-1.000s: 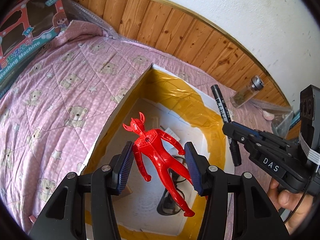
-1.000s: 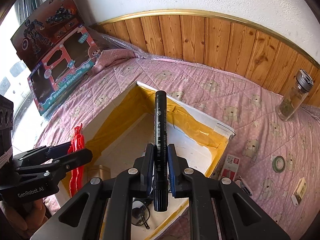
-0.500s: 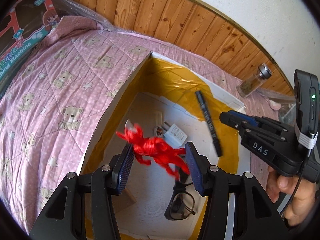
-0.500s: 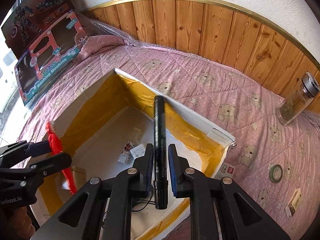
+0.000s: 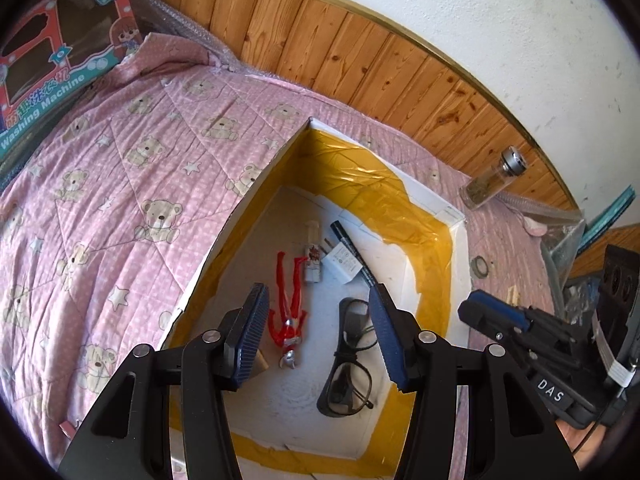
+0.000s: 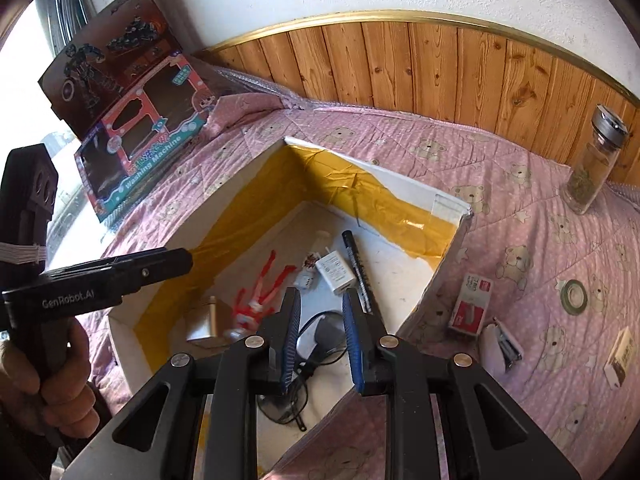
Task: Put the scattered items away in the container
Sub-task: 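Lower the red figure and marker into the box and open both tools, then move both open tools back toward the white stapler and red staple box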
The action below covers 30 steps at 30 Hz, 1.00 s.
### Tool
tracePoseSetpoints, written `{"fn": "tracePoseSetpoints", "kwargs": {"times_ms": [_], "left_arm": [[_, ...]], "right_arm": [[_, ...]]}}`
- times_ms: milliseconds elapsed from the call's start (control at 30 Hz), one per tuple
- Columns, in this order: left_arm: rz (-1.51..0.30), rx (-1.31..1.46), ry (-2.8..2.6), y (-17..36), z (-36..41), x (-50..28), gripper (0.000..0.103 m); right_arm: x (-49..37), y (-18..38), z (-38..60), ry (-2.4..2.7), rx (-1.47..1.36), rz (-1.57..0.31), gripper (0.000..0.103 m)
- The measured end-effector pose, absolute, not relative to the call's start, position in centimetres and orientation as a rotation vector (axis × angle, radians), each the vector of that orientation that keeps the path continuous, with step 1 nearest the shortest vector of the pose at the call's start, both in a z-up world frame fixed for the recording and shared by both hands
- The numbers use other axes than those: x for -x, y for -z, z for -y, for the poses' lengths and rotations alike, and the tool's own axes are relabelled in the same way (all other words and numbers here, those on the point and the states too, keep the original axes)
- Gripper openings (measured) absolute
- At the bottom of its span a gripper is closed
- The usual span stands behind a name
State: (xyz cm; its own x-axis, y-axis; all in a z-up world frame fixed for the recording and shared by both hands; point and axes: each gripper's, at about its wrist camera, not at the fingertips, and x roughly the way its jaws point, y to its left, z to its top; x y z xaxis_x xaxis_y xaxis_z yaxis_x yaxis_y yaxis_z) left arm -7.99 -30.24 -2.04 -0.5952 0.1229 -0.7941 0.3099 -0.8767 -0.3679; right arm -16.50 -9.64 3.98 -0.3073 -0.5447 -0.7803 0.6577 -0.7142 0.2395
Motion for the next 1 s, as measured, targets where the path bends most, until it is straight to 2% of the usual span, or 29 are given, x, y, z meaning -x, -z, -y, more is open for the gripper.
{"fn": "tracePoseSetpoints", "kwargs": {"times_ms": [167,567,1000], "left_arm": [[-0.714,-1.364,2.627,1.4,28.3,6.0,0.055],[-0.565,-1.468,2.715,1.3,18.1,3.2,0.055],[-0.362,-1.548,2.824,-0.2,8.1,4.9,0.055]], "right_arm": [[13.7,-3.3,6.9,1.995,-1.198,-0.016,0.024],[8.2,-2.1,0.1,1.943,-1.203,0.115,0.023],[9.3,0.3,-10.3,2.041,-1.261,0.371,0.023]]}}
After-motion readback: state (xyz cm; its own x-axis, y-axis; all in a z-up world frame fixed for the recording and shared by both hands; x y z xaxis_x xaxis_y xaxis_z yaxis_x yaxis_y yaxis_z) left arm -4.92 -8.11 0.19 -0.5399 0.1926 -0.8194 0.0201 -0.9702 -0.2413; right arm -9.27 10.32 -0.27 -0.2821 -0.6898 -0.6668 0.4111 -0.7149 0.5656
